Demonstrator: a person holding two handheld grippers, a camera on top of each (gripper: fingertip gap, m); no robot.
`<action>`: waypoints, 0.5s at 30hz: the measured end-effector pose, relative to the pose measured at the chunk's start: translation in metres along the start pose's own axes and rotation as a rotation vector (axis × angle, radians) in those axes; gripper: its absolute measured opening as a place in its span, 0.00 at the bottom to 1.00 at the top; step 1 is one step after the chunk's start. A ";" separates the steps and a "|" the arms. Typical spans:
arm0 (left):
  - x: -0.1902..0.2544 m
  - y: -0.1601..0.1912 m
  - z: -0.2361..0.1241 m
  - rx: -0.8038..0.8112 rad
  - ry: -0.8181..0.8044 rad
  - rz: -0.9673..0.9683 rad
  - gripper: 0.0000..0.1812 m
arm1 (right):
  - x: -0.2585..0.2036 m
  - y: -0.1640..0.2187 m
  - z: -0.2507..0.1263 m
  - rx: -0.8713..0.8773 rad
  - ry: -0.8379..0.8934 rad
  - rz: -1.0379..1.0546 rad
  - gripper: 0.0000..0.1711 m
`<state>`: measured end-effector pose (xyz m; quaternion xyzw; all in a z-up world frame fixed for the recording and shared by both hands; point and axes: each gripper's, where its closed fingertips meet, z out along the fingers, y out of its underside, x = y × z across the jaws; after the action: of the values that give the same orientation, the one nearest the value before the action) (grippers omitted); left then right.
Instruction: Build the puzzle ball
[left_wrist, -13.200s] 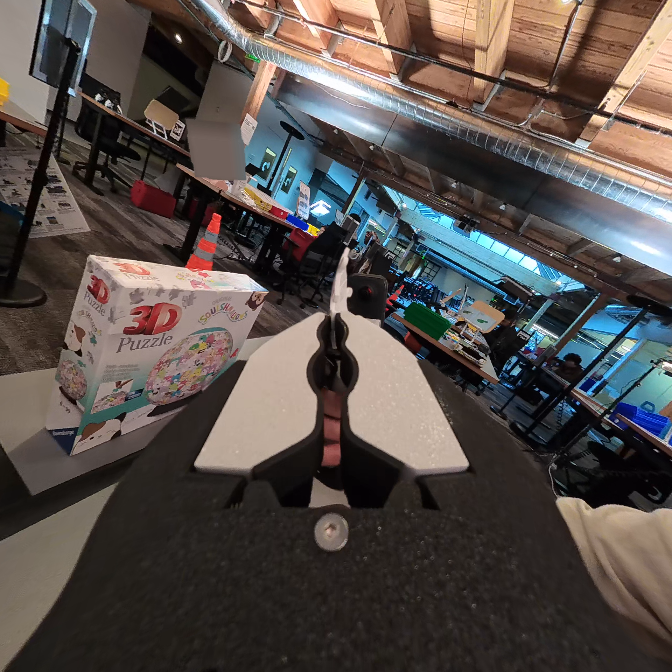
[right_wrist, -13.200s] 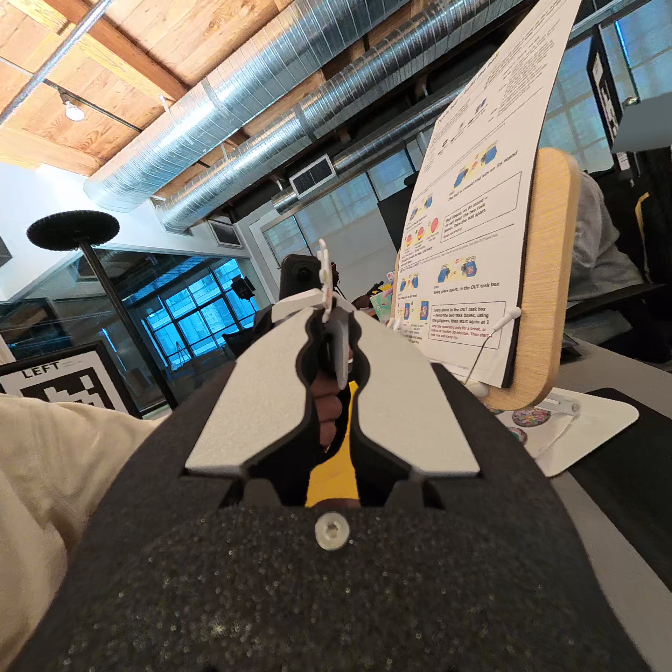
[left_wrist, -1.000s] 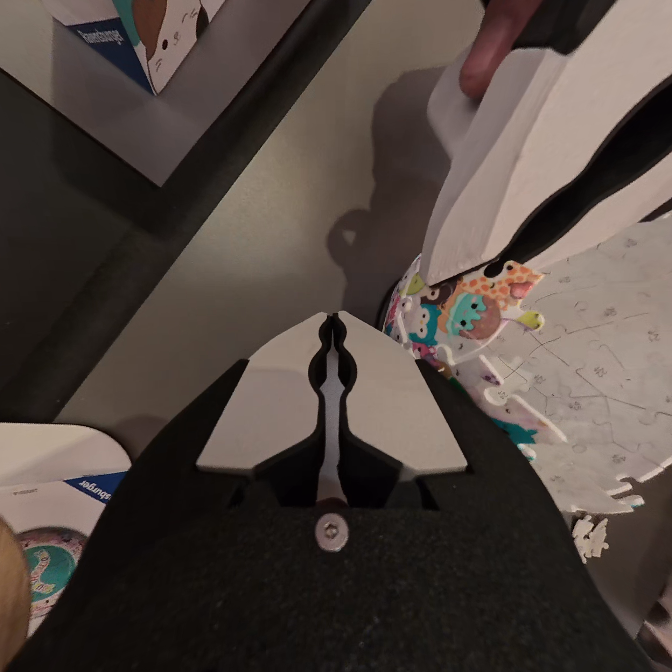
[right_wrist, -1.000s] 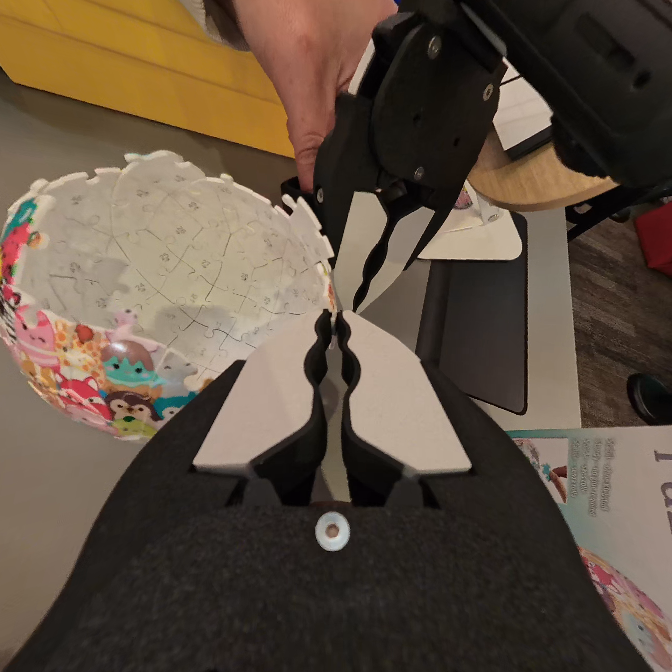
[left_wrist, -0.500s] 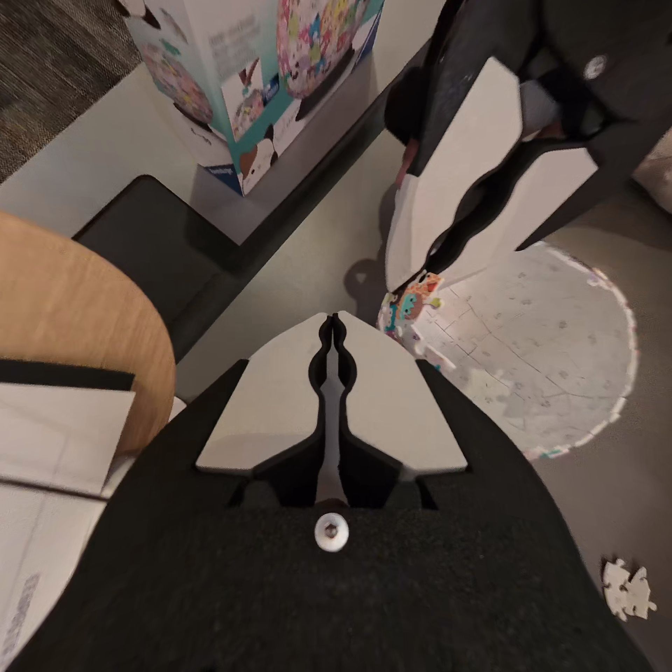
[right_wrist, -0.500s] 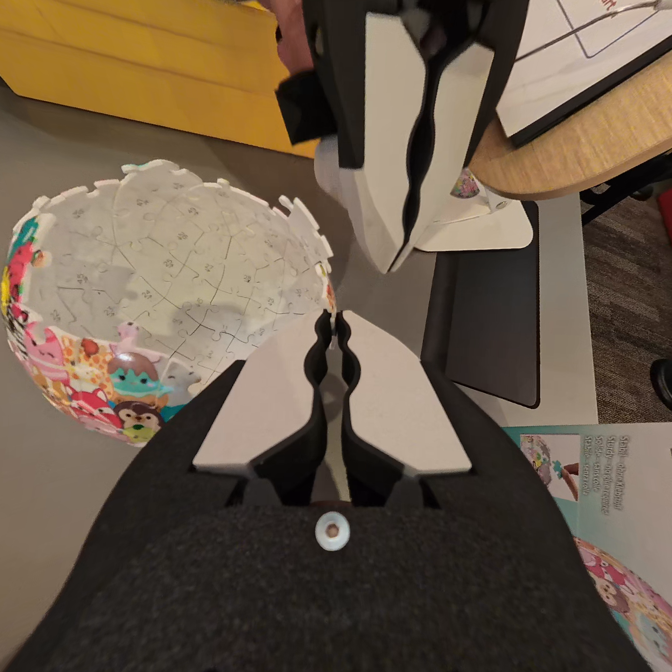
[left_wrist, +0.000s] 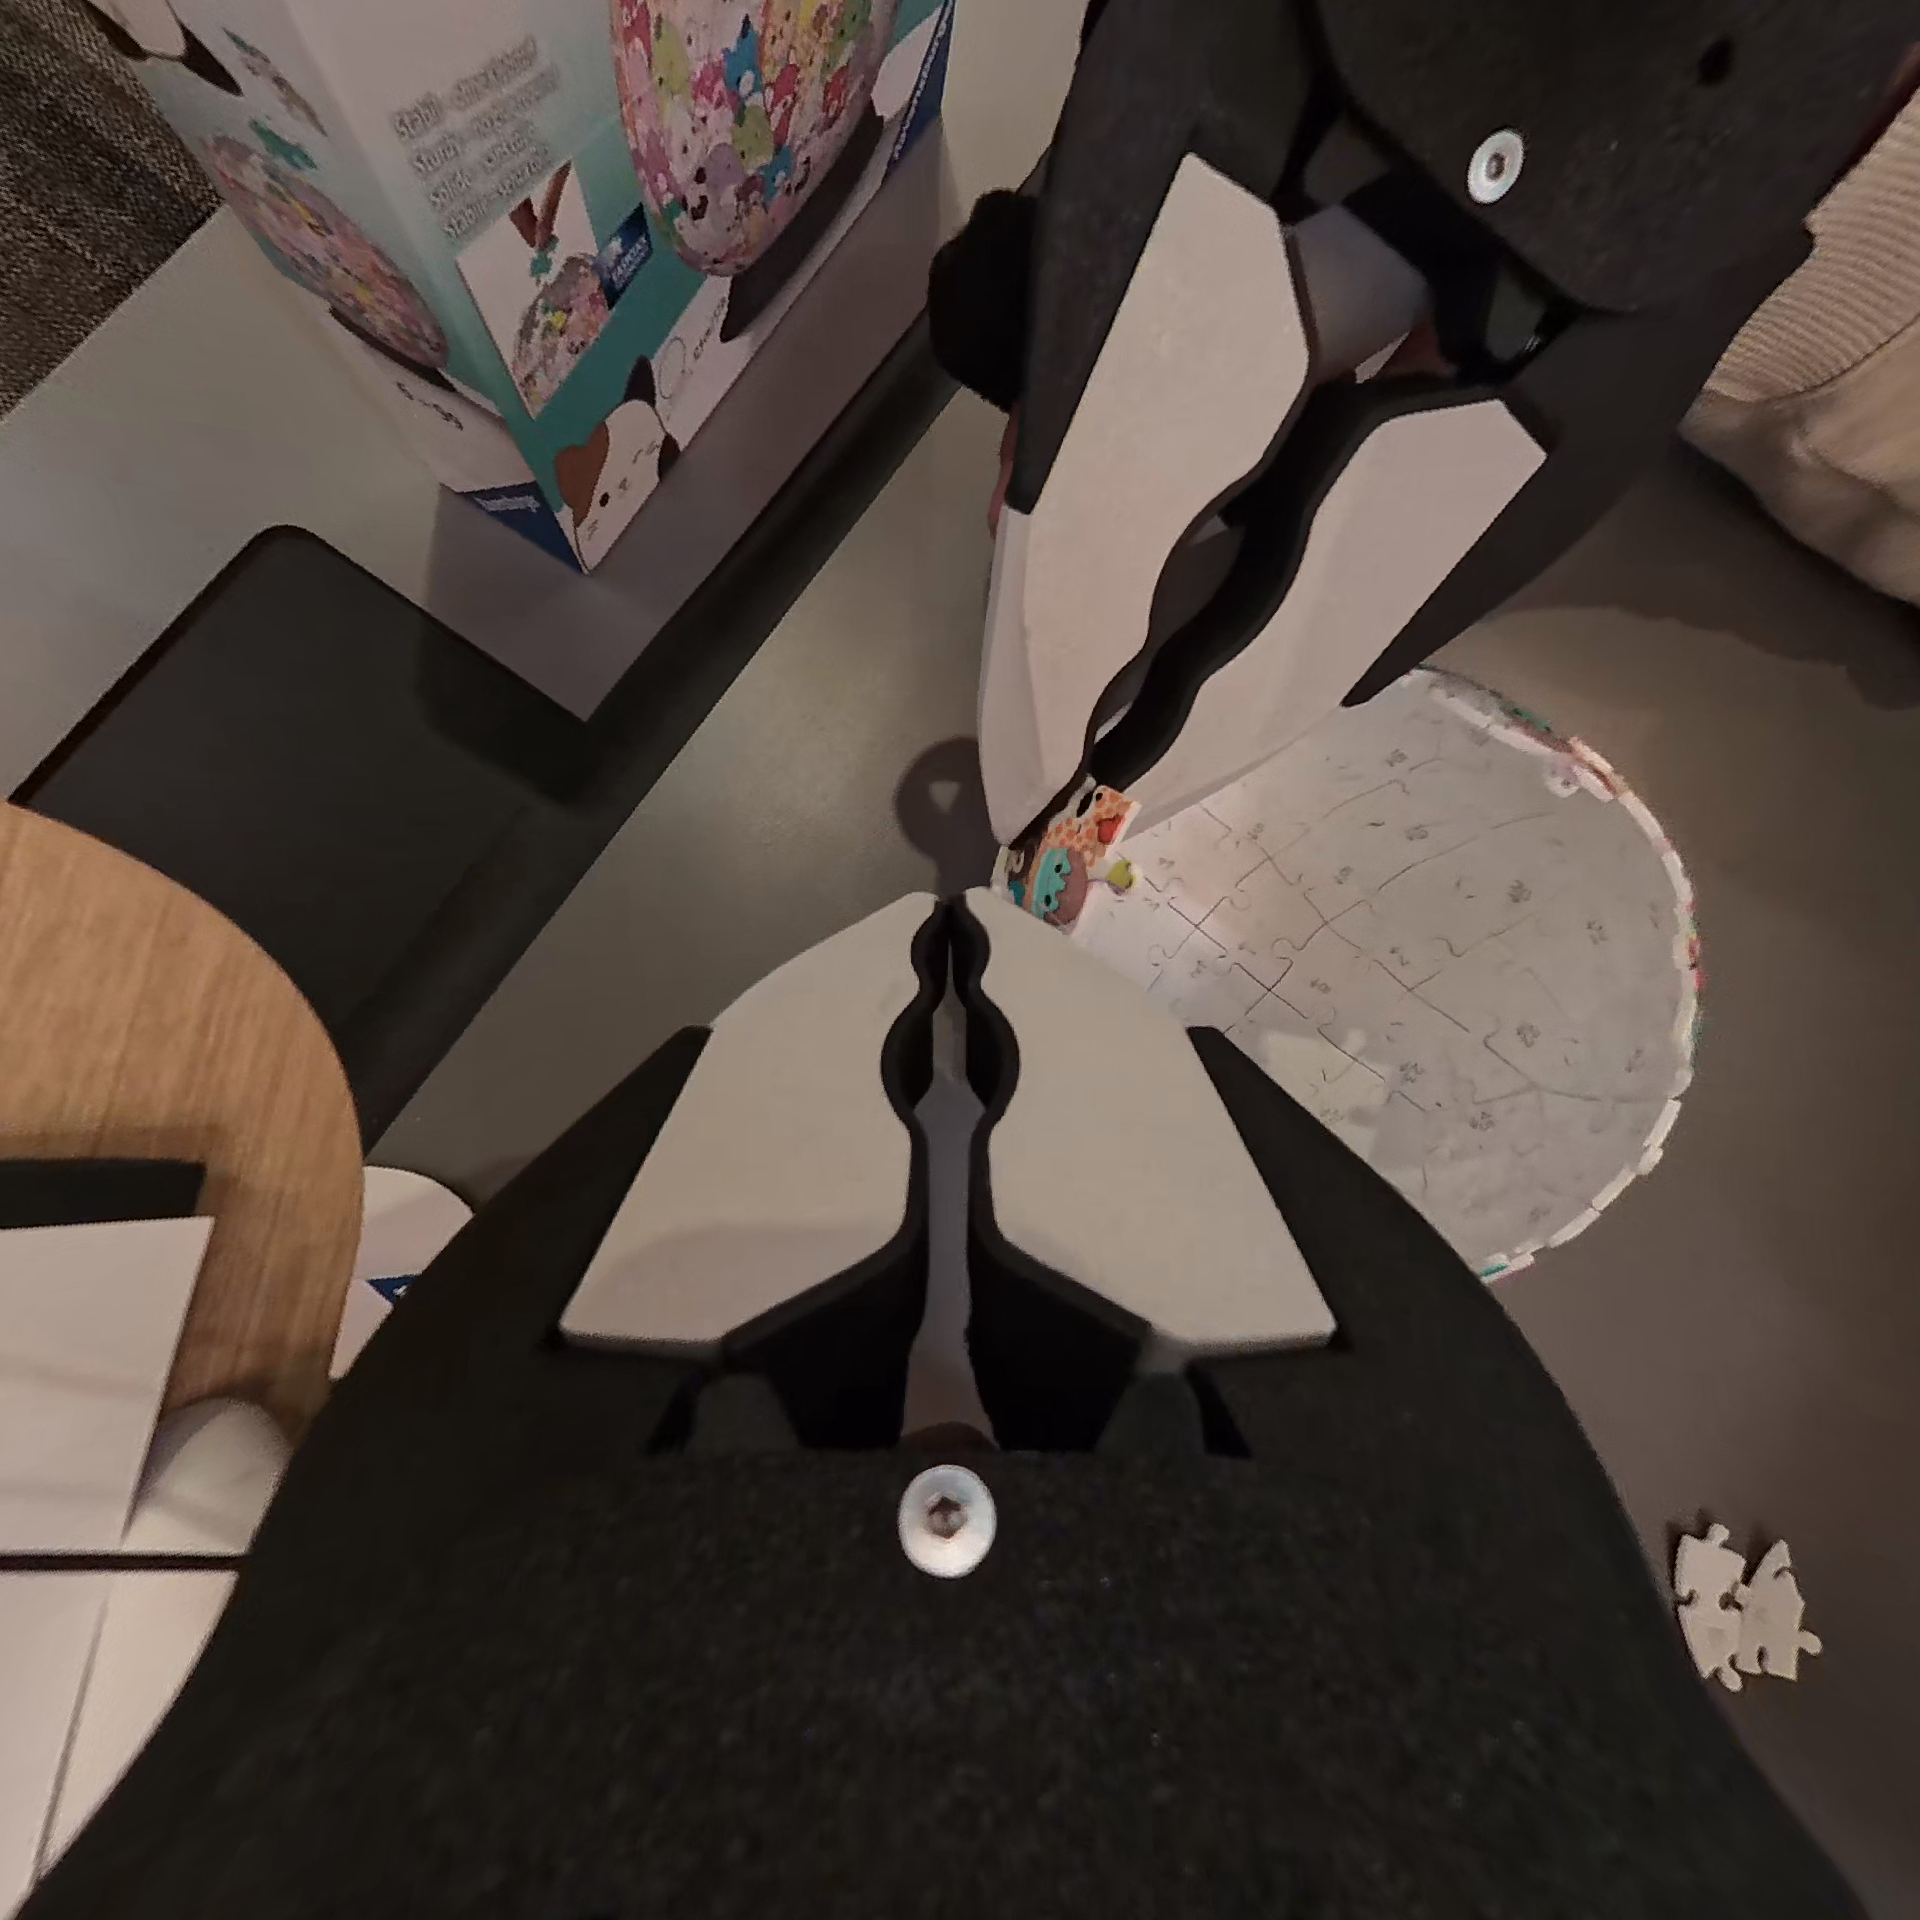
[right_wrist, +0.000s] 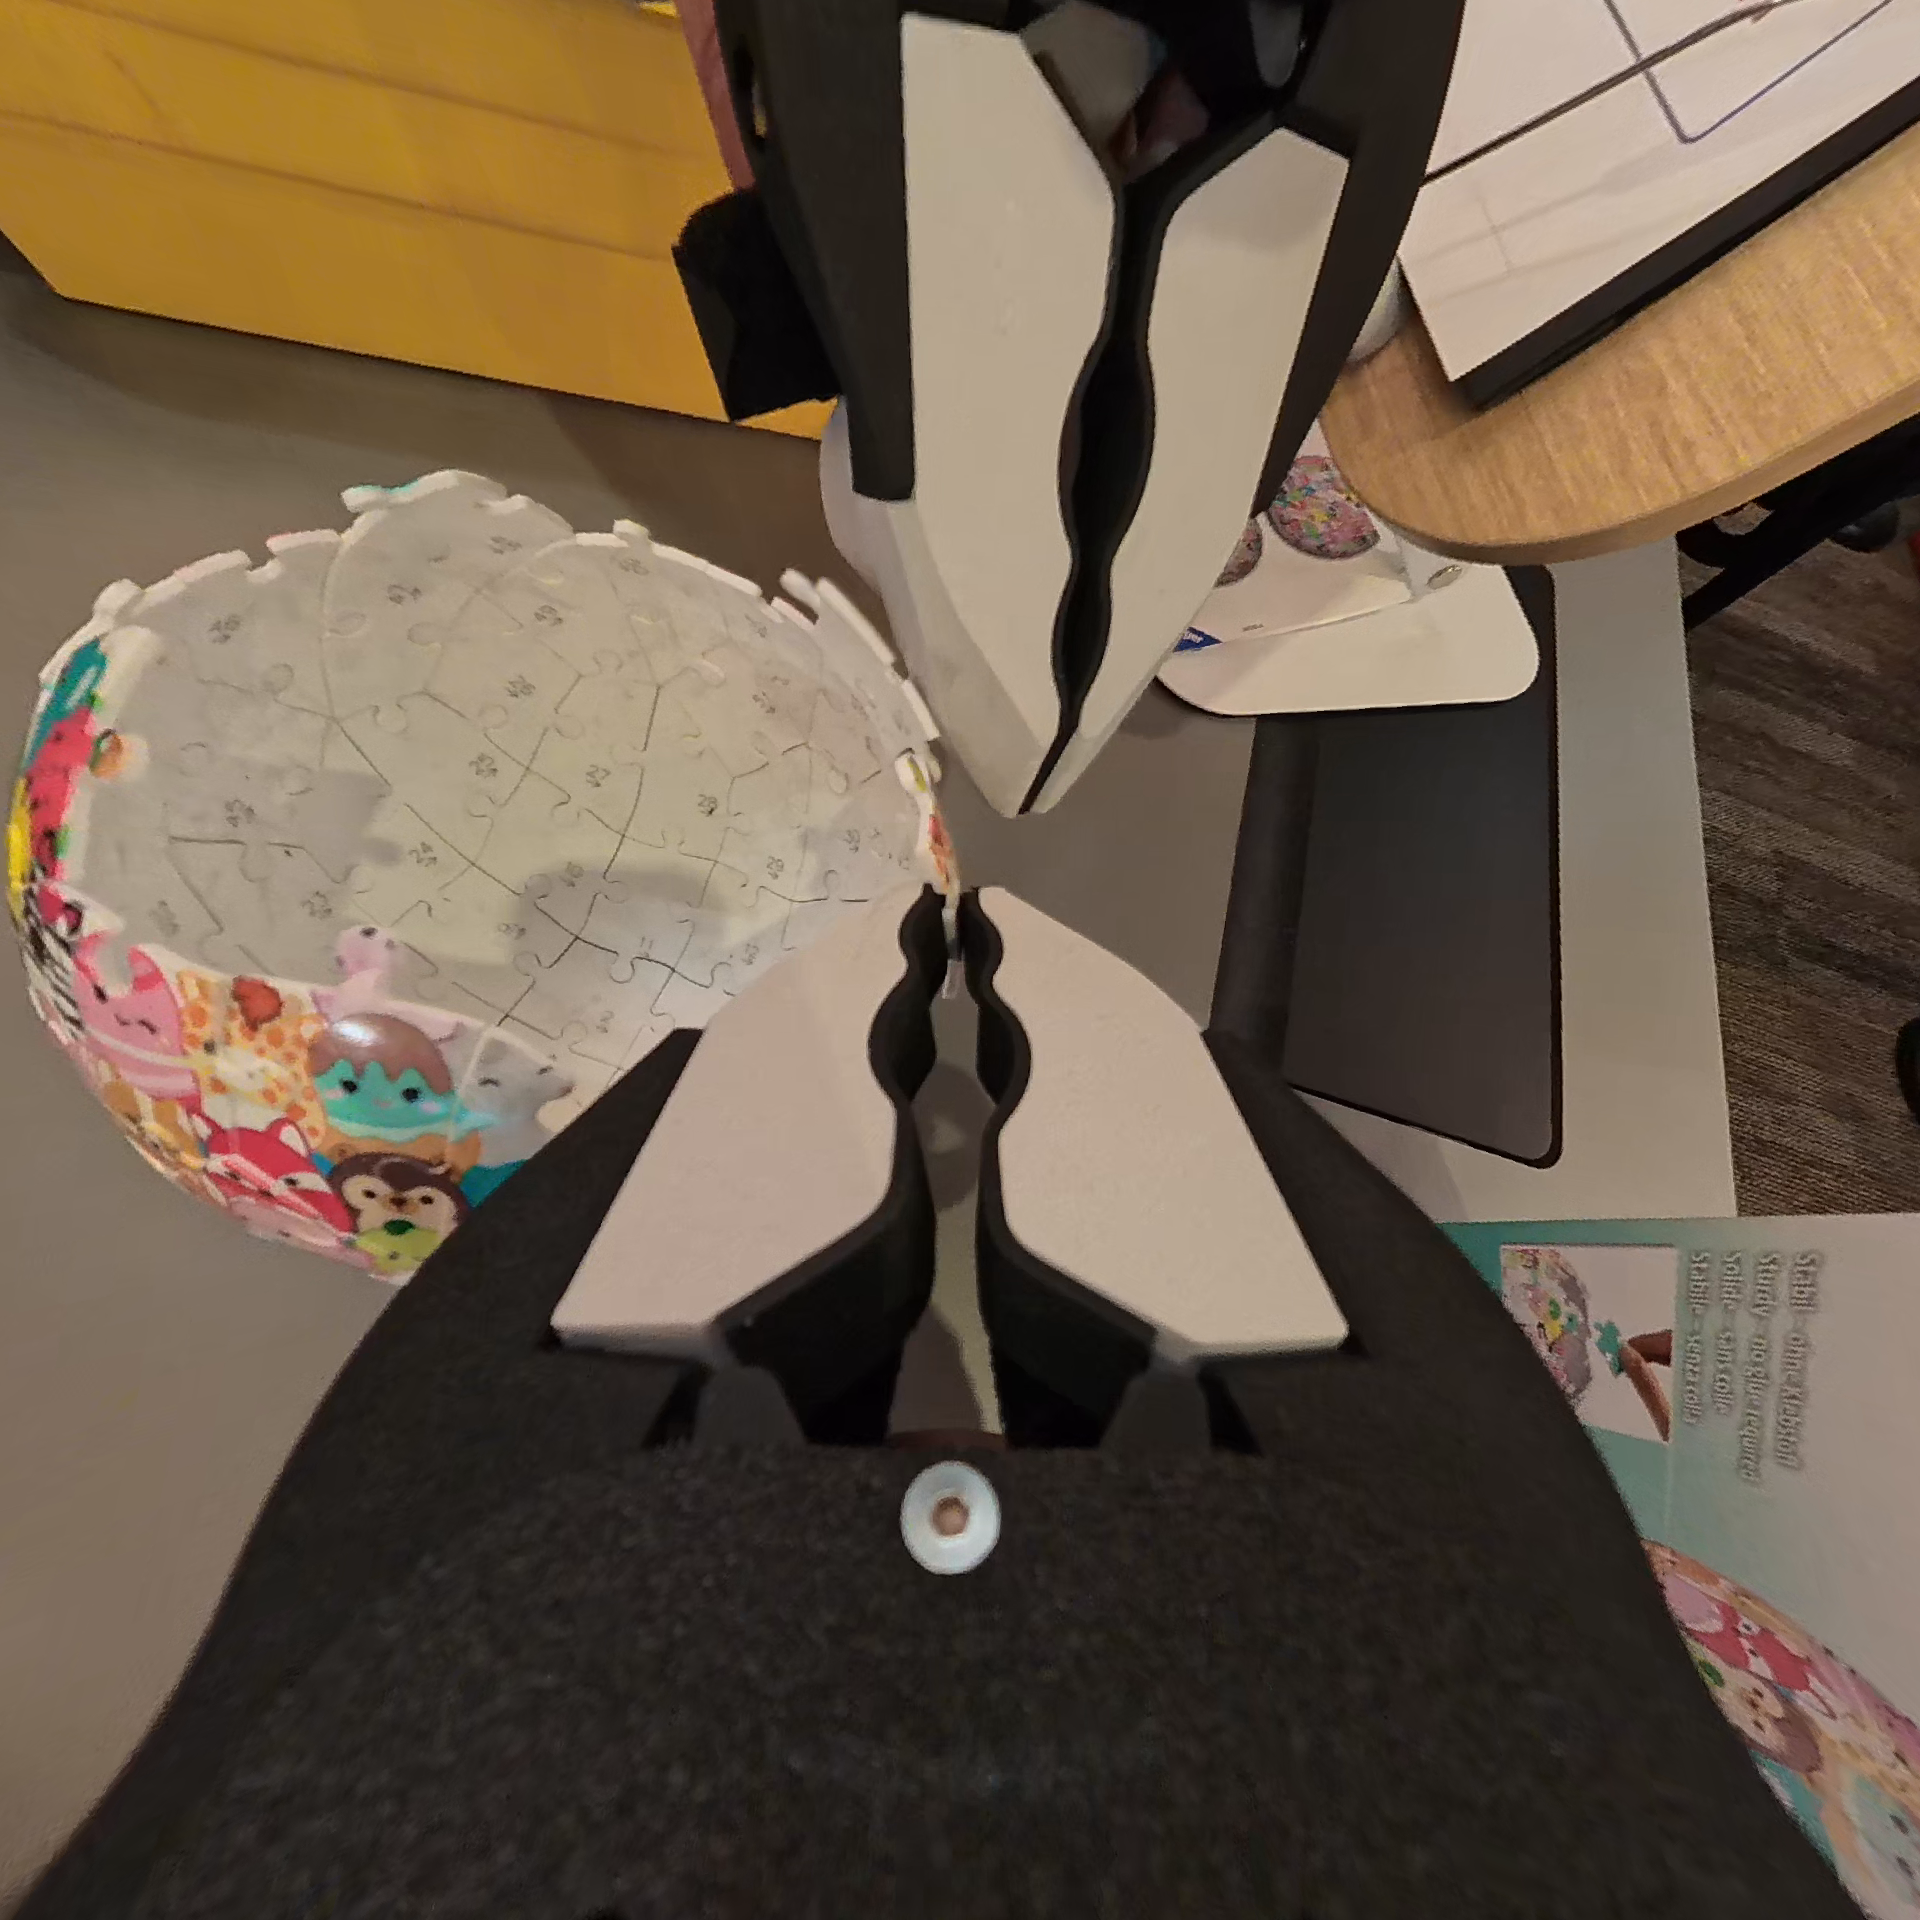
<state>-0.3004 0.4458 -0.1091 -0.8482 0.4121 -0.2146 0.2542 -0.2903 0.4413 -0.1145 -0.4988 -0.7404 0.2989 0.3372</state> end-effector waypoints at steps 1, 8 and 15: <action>0.000 0.000 -0.001 0.002 0.001 -0.002 0.00 | 0.000 0.000 0.000 0.001 -0.001 0.002 0.01; -0.005 0.004 -0.005 -0.008 -0.019 -0.001 0.00 | 0.001 0.000 0.000 0.001 0.003 0.003 0.01; 0.000 0.002 -0.004 -0.025 -0.035 0.043 0.00 | 0.001 0.000 0.000 0.014 -0.015 0.035 0.02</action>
<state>-0.3039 0.4439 -0.1076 -0.8459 0.4284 -0.1893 0.2552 -0.2908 0.4422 -0.1141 -0.5072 -0.7317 0.3138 0.3299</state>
